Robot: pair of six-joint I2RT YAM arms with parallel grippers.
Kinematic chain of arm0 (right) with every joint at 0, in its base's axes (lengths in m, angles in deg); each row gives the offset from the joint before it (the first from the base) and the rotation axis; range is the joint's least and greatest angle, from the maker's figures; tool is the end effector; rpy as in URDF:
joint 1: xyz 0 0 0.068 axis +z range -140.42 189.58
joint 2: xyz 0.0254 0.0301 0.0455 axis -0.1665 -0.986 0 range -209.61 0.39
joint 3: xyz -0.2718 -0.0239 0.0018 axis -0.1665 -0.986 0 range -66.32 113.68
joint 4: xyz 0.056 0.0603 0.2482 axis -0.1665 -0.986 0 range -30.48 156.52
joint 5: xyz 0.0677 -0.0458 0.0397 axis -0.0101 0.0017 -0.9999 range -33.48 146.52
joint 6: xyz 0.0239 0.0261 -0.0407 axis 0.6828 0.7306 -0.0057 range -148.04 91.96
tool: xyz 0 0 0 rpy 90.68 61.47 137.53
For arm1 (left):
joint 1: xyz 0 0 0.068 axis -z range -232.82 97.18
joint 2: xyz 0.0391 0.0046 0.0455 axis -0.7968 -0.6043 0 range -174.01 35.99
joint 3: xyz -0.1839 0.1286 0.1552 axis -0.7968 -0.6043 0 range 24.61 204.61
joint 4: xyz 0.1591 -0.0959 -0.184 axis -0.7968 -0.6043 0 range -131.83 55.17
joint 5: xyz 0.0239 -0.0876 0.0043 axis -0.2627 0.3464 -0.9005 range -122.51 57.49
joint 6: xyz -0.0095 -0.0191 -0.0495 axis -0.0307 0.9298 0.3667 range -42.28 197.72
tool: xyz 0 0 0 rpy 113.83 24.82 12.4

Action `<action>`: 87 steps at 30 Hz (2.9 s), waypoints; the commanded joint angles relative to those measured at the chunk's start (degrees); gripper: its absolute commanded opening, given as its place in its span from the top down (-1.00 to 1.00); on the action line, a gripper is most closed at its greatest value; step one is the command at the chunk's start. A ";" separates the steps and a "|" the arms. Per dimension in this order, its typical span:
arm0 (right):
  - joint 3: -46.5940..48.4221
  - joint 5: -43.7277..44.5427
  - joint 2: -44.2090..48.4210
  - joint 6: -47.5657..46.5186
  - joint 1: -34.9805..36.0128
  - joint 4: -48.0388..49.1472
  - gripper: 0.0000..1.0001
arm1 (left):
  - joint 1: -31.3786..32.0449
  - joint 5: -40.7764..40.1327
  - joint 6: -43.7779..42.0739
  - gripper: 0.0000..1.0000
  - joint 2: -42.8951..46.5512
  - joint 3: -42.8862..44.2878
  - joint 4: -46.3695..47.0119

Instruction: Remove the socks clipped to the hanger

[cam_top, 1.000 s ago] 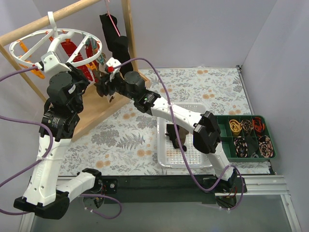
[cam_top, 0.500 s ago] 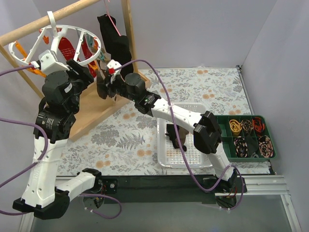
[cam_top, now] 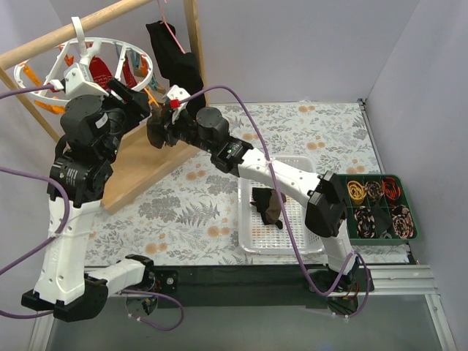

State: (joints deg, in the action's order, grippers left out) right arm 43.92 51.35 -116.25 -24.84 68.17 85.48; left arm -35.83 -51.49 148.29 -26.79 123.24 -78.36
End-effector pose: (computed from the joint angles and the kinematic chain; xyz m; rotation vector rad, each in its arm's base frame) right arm 0.2555 0.4245 0.4056 -0.7292 1.2177 0.9624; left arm 0.1654 -0.0384 0.5261 -1.0195 1.4506 -0.8493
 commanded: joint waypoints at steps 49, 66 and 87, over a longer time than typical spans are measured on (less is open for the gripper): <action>-1.34 1.39 5.19 -2.76 2.67 -2.79 0.92 | -0.56 -13.62 3.35 0.46 -9.46 -0.98 4.24; -18.11 7.80 16.68 -2.15 2.59 -3.40 0.92 | -0.56 -11.69 -0.07 0.76 -7.09 -4.76 8.28; -52.49 20.90 43.33 4.78 -3.92 -30.38 0.87 | -0.56 -2.03 -3.60 0.78 -1.20 -10.56 12.77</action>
State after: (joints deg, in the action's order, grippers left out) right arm -6.36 69.99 -76.51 -24.31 65.55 61.63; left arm -36.22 -57.02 144.62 -30.02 113.03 -66.03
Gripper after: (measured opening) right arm 0.061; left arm 0.280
